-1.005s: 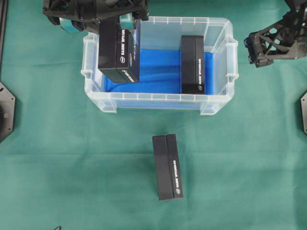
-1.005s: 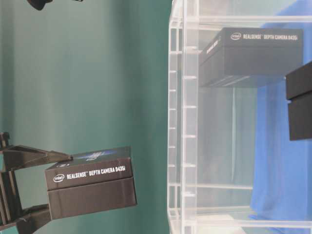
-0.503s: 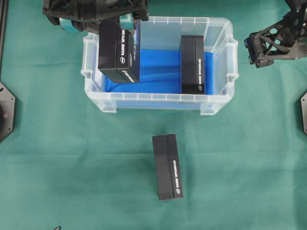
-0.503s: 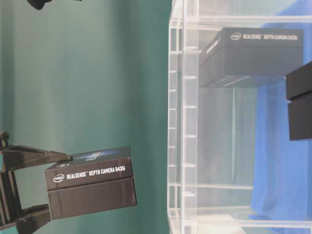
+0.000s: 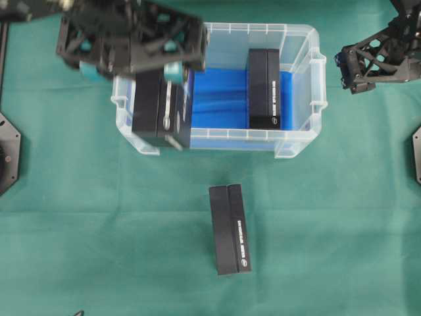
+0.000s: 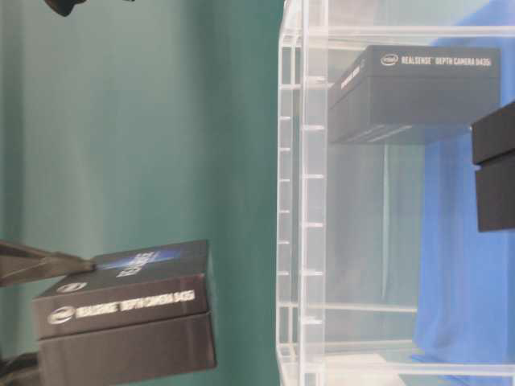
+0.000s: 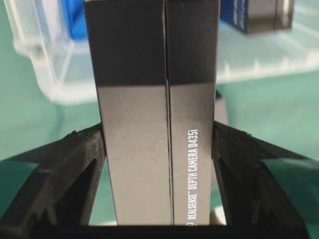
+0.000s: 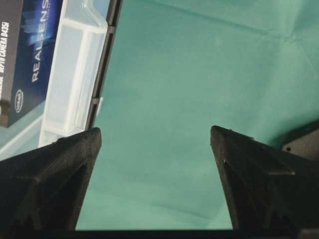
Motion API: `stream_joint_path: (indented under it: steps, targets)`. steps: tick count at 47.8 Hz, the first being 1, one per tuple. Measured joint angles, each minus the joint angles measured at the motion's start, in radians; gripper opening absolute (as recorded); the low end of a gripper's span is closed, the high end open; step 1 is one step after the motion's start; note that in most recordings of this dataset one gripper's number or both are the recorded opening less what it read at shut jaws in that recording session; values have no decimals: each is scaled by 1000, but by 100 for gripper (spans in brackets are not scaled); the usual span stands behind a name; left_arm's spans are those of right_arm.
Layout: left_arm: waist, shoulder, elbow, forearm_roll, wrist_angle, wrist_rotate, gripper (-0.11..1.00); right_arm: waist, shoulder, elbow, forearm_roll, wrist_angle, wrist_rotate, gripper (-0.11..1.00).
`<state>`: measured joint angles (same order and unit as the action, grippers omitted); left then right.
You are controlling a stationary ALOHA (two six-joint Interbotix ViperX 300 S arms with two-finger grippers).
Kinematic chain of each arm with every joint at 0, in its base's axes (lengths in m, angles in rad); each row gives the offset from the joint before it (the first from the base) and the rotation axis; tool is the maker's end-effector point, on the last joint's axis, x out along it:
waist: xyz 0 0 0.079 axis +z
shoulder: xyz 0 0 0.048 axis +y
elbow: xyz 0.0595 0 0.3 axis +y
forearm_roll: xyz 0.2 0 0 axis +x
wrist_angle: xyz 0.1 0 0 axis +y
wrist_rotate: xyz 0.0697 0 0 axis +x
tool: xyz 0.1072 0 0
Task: Take out the box from the case.
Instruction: 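Carry the held box out of the case toward the front left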
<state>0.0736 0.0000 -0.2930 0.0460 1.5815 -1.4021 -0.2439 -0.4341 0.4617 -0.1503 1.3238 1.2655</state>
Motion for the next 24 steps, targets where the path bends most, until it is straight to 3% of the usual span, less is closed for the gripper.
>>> stream_joint_path:
  steps: [24]
  targets:
    - [-233,0,17,2,0,-249,61,9,0,2,0,5,-2,87]
